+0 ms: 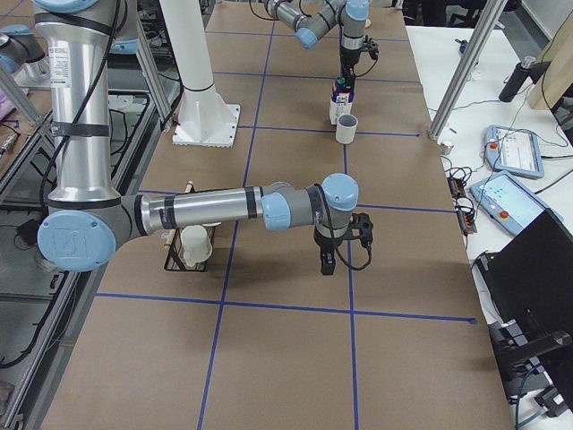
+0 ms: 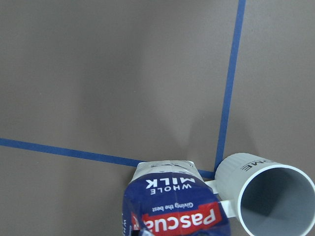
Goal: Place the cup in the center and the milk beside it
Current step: 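Lower the milk carton beside the mug and open the left gripper, then lift the left gripper and withdraw it away from the carton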
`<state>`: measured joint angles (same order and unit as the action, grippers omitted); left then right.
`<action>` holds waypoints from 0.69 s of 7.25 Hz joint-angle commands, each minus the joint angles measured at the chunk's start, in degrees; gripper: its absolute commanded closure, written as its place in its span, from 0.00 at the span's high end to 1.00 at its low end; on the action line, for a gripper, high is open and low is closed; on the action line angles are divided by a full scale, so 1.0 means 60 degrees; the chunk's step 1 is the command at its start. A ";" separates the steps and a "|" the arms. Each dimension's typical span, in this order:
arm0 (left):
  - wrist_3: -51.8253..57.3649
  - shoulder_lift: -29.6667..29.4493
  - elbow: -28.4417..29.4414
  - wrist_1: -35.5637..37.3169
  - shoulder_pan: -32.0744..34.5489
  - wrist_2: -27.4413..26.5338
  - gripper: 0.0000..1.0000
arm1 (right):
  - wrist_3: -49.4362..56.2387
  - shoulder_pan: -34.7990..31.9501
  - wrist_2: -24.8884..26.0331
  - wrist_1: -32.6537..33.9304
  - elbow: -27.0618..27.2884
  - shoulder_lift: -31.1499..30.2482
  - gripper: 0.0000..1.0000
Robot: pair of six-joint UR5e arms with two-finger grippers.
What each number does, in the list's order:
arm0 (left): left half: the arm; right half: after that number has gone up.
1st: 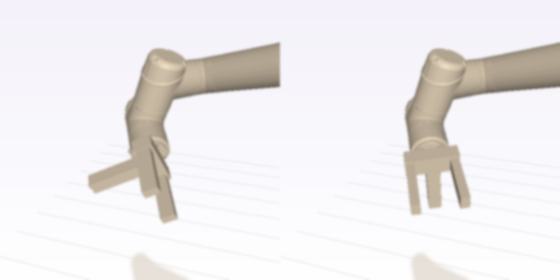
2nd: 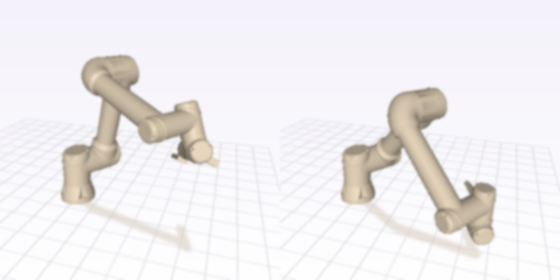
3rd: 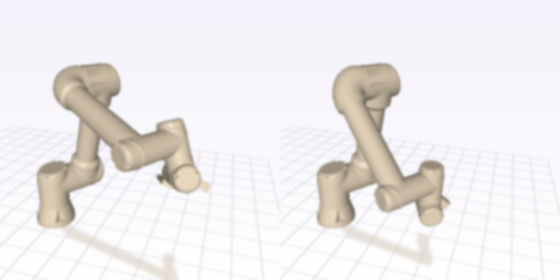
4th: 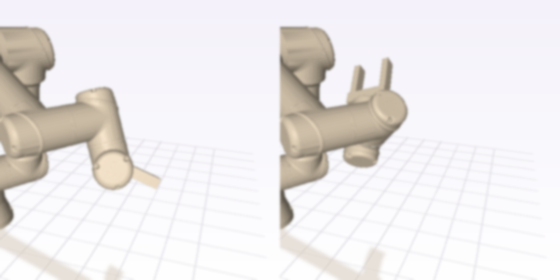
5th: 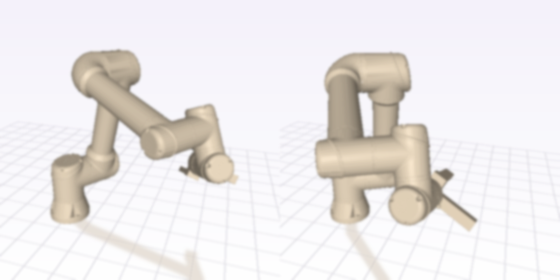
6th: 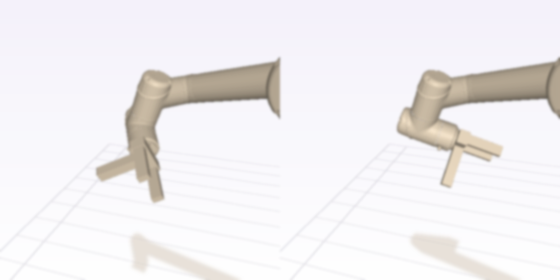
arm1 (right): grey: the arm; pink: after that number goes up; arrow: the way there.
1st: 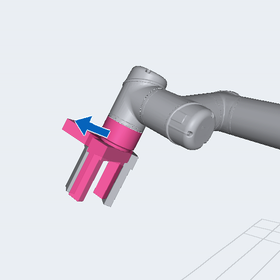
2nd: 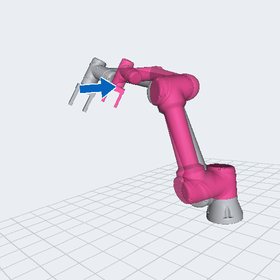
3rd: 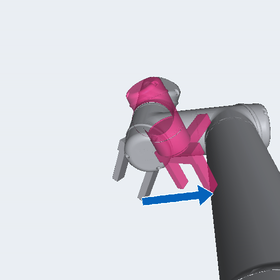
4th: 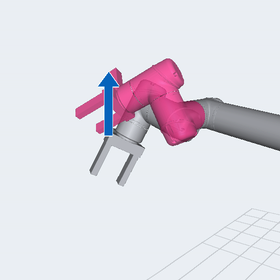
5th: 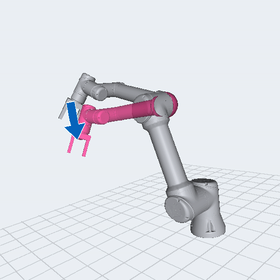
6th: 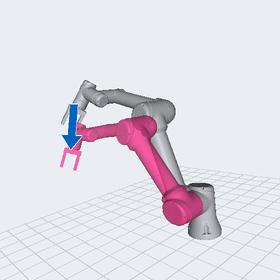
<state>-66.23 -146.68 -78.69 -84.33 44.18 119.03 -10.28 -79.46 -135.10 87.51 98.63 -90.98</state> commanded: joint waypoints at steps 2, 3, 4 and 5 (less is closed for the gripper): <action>0.0051 0.0160 -0.0315 -0.0242 0.0004 -0.0224 0.98 | -0.0029 -0.0014 -0.0041 -0.0010 -0.0003 -0.0011 1.00; 0.0066 0.0494 -0.0767 -0.0227 0.0135 -0.0224 0.98 | -0.0030 -0.0058 0.0002 -0.0097 -0.0119 -0.0055 1.00; 0.0183 0.1237 -0.1743 -0.0198 0.0557 -0.0137 0.98 | -0.0117 -0.0043 0.0046 -0.0141 -0.0309 -0.0215 1.00; 0.0213 0.2332 -0.3275 -0.0111 0.0793 -0.0136 0.98 | -0.0118 -0.0058 0.0221 -0.0156 -0.0441 -0.0057 1.00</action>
<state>-65.35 -139.44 -89.00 -85.46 46.90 118.04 -10.79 -79.73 -134.70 86.80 97.07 -91.67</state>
